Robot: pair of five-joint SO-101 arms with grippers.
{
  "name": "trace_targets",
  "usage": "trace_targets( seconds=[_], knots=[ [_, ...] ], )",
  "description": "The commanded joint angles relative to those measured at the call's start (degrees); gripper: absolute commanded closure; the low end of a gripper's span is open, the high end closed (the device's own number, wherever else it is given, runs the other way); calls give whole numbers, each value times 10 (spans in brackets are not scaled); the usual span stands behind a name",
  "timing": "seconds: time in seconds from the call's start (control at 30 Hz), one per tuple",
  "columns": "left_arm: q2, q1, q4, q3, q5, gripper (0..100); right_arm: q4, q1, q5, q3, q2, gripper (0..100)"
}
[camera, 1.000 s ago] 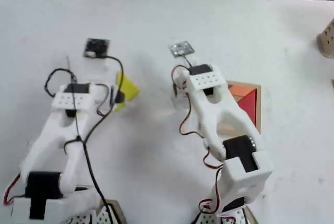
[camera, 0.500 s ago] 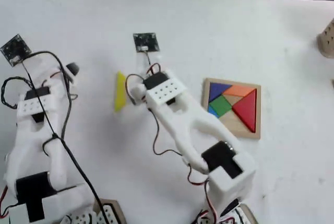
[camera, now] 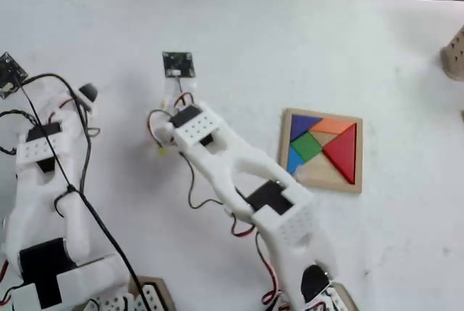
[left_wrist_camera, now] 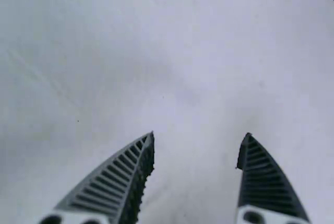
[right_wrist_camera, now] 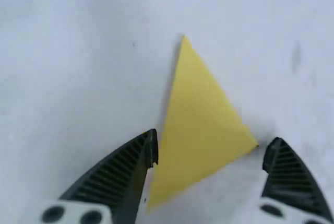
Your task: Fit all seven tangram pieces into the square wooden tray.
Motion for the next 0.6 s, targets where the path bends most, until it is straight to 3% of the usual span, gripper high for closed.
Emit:
trace_targets(
  seconds=[0.0,0.37,0.5,0.57],
  knots=[
    [-2,-6,-11,-6,6,732,53,8,-11,-87,42,676],
    [-1,7,-8,-4,-18,732,269,44,-6,-255,135,681],
    [-1,12,-8,-3,-32,732,305,73,0,-281,146,772],
    [-1,12,-8,-3,-32,732,310,94,58,-287,147,804]
  ],
)
